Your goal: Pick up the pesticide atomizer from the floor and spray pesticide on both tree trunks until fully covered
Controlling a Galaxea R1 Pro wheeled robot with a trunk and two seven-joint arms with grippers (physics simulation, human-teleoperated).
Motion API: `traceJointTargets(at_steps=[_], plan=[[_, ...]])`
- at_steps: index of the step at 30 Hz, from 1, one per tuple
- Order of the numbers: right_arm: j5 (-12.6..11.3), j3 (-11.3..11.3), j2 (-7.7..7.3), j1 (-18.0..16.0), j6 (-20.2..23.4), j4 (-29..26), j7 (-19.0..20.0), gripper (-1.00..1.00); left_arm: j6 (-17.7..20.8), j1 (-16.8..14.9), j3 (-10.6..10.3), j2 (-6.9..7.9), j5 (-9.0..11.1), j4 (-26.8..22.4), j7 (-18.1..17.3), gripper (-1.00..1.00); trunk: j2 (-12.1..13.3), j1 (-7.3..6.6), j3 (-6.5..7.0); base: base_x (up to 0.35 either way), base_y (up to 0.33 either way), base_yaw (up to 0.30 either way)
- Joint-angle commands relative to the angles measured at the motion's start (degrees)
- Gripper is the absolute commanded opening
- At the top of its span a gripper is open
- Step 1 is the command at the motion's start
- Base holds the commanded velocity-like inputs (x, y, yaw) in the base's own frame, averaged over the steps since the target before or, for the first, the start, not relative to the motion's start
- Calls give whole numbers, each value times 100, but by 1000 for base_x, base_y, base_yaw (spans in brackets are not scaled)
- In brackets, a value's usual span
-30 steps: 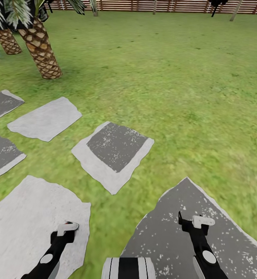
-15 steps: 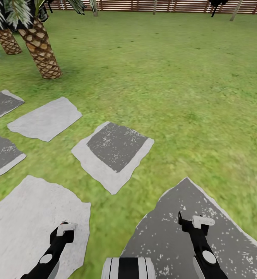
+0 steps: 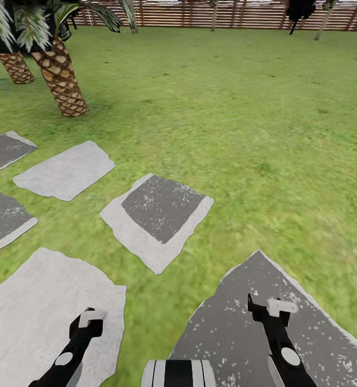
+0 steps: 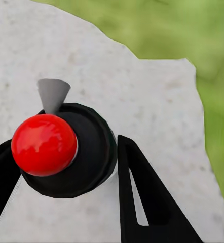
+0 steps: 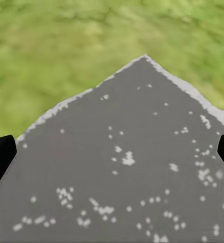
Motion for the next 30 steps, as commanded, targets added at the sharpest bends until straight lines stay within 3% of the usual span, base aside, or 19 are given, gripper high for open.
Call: traceJointTargets(at_steps=[1,23,30], plan=[[2,6,-1,-2,-15,3,-20,100,-23,-3,34,-4,-60,5,1,-100,0,-3,20,0,0,0],[2,15,16,-2,-23,-19,-37,100,-23,-3,37,-4,-60,5,10,-100,30,-60,507,0,0,0],[2,12,11,-2,-23,-10,-34,100,-17,-3,45,1,-60,4,10,-100,39,-78,695,0,0,-138]])
